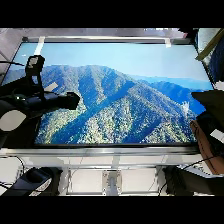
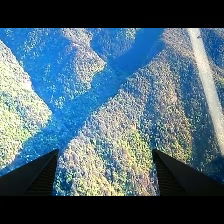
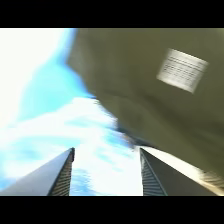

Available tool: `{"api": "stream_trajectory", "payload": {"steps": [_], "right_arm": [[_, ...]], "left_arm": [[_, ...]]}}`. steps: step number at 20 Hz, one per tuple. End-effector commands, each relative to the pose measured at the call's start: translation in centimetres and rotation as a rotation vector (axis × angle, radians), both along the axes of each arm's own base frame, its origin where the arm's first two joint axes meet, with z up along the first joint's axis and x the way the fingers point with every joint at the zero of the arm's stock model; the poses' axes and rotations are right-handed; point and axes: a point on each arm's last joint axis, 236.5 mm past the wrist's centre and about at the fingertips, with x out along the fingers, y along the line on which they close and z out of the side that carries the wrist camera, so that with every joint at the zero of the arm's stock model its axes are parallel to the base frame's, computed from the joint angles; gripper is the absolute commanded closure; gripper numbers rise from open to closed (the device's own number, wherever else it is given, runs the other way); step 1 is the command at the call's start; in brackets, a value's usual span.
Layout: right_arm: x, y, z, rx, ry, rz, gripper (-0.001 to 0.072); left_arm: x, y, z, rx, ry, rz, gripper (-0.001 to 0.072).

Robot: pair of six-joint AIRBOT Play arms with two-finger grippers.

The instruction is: Fold the clothes and pants, and hang the long-sleeved shirts on hangers.

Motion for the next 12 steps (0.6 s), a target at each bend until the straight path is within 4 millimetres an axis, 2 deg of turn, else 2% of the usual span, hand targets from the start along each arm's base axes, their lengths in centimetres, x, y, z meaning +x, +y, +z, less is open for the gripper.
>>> {"api": "stream_trajectory", "payload": {"steps": [1,3,5,6,9,12], "right_arm": [[6.4,9.8,8.1,-0.090,-0.309,0.331,0.0275],[7.7,14.3,8.8,-0.133,-0.319,0.482,0.0283],[8.8,18.0,8.9,-0.128,-0.325,0.609,0.0495],[9.1,19.5,8.7,-0.119,-0.322,0.661,0.0518],[9.9,22.2,7.6,-0.124,-0.274,0.753,0.0518],[9.7,24.3,6.3,-0.128,-0.210,0.829,0.0518]], "left_arm": [[-0.1,0.1,-0.1,0.003,0.007,0.001,0.0054],[-0.2,0.2,-0.3,0.000,0.019,0.010,0.0055],[-0.2,0.2,-0.3,0.000,0.019,0.011,0.0054],[-0.2,0.1,-0.3,0.000,0.019,0.011,0.0054],[-0.2,0.2,-0.3,0.000,0.019,0.011,0.0054],[-0.2,0.2,-0.3,0.000,0.019,0.011,0.0054]]}}
